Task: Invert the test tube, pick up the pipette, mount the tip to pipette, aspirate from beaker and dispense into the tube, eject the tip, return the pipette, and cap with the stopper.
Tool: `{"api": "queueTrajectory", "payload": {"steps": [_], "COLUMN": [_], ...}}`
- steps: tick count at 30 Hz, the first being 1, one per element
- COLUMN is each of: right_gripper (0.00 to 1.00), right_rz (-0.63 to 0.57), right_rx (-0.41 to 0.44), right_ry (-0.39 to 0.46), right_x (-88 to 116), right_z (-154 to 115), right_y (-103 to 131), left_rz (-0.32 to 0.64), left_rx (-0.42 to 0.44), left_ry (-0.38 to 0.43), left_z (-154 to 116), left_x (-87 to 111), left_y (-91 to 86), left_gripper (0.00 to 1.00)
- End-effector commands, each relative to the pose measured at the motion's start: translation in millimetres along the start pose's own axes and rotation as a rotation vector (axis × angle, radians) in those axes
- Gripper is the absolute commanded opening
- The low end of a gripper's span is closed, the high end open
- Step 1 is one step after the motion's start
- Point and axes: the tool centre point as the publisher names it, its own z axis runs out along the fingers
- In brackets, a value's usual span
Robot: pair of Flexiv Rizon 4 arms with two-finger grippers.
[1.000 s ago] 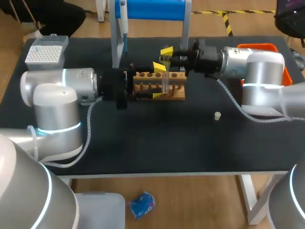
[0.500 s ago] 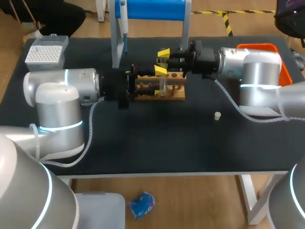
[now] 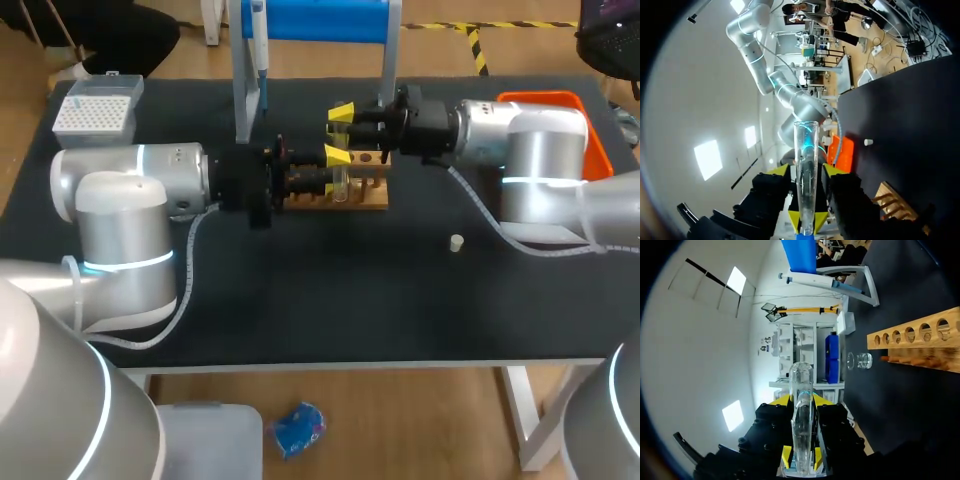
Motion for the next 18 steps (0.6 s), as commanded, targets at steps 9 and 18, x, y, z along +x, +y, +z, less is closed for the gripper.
{"api": "queueTrajectory", "payload": {"steps": [9, 18], "right_gripper": [0.25, 1.0], "right_rz": [-0.014, -0.037], "right_rx": [-0.01, -0.036], "right_ry": [0.022, 0.008], "right_x": [0.6, 8.3], "right_z": [0.2, -17.8], "right_y": [1.1, 2.4], "left_rz": [-0.006, -0.063], "left_rx": [0.001, -0.041], "left_ry": [0.002, 0.001], "left_z": [2.2, -7.4], "left_x": [3.5, -3.3], "left_y": [-0.1, 3.1], "left_gripper": [0.0, 0.0]}}
